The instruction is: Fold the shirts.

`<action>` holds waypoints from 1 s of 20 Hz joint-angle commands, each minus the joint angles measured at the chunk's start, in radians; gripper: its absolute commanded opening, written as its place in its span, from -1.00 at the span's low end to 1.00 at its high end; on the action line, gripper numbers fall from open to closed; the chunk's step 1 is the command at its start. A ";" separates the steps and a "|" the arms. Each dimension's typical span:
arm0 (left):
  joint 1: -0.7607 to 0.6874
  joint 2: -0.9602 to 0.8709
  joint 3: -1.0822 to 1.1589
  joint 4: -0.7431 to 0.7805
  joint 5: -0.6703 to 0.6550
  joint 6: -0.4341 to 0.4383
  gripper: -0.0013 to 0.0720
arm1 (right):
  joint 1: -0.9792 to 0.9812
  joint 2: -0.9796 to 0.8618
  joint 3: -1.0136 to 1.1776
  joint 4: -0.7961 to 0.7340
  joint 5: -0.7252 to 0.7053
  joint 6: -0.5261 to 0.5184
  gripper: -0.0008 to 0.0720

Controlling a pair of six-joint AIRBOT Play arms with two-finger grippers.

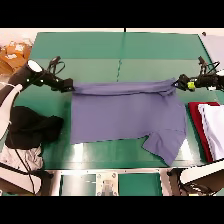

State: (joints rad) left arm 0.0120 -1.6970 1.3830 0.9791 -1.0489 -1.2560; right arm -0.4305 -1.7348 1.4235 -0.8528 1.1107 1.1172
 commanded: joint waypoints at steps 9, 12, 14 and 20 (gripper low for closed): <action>0.002 0.000 -0.074 -0.127 0.009 0.023 0.82 | -0.003 0.001 -0.044 -0.059 0.041 0.010 0.18; 0.017 0.001 -0.051 -0.116 -0.126 -0.009 0.96 | -0.043 0.002 0.047 -0.122 0.177 0.097 -0.28; 0.056 0.001 -0.005 -0.092 -0.273 -0.078 0.95 | -0.092 0.020 0.079 -0.156 0.258 0.164 -0.67; 0.118 0.024 0.013 -0.078 -0.533 -0.113 -0.91 | -0.195 0.206 -0.029 -0.366 0.319 0.321 -0.94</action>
State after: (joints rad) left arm 0.1158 -1.6913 1.3949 0.8898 -1.4509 -1.3518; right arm -0.5888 -1.6184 1.4475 -1.0897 1.3869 1.3472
